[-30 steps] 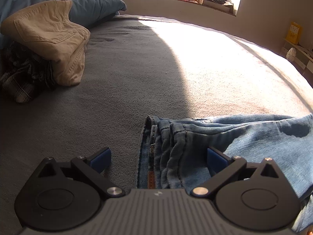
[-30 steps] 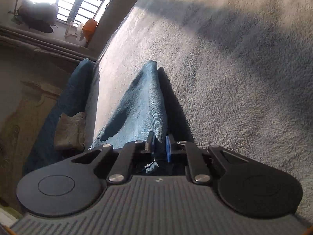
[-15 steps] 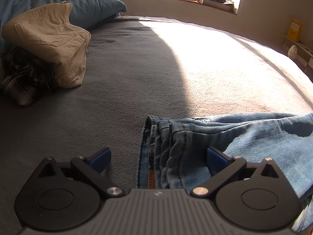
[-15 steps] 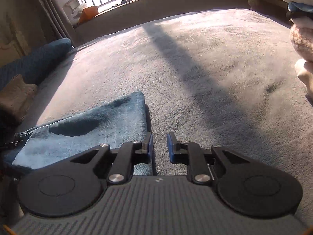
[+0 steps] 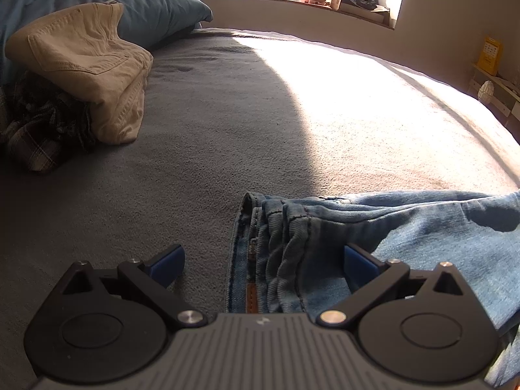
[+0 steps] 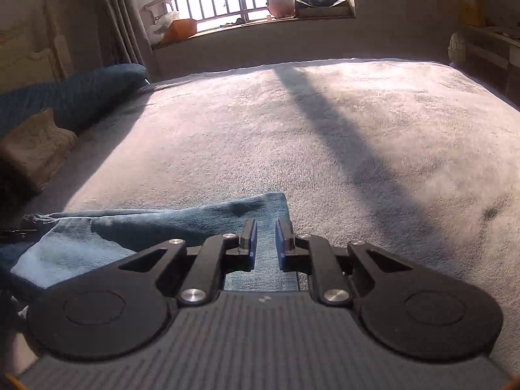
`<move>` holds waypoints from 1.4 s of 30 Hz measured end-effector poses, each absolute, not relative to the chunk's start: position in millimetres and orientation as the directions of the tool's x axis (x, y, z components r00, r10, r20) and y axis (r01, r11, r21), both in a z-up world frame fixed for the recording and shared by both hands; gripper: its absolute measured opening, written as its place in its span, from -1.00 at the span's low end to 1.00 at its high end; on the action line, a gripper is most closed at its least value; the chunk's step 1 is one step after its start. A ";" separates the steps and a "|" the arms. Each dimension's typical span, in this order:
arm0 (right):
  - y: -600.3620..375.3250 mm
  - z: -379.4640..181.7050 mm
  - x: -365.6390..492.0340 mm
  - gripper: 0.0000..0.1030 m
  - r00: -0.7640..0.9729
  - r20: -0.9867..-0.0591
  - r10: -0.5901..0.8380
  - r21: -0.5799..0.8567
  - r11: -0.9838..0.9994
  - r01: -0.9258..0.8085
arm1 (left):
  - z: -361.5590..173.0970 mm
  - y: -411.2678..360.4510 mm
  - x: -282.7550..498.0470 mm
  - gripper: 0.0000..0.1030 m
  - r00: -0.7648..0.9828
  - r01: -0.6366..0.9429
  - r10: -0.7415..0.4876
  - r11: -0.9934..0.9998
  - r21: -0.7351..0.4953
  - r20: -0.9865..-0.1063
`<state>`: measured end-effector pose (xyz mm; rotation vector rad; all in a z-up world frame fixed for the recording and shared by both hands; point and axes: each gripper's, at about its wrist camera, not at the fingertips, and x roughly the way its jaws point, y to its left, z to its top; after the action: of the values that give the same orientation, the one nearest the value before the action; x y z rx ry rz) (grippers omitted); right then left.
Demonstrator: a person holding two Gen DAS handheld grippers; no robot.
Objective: Fold clothes
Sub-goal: 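Press the open right gripper along the folded jeans to smooth them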
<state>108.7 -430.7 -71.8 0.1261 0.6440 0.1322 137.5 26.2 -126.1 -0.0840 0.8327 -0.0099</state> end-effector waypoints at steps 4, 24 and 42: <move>-444.9 -102.5 137.5 -0.82 0.749 -0.649 0.133 0.215 0.977 0.013 | -125.5 26.0 137.6 1.00 0.671 -0.030 -0.040 0.996 -0.081 -0.741; -389.6 -92.6 169.2 -0.91 0.701 -0.666 0.253 0.374 0.927 0.021 | -126.8 28.7 133.7 1.00 0.677 -0.033 -0.049 0.995 -0.097 -0.734; -290.1 -114.9 187.4 -0.91 0.625 -0.733 0.268 0.267 0.959 -0.097 | -130.5 38.6 130.0 1.00 0.687 -0.014 -0.091 0.990 -0.139 -0.721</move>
<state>187.4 -290.1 -114.9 0.2098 0.8716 0.2113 130.0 38.6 -130.5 -0.1380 0.8132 -0.0432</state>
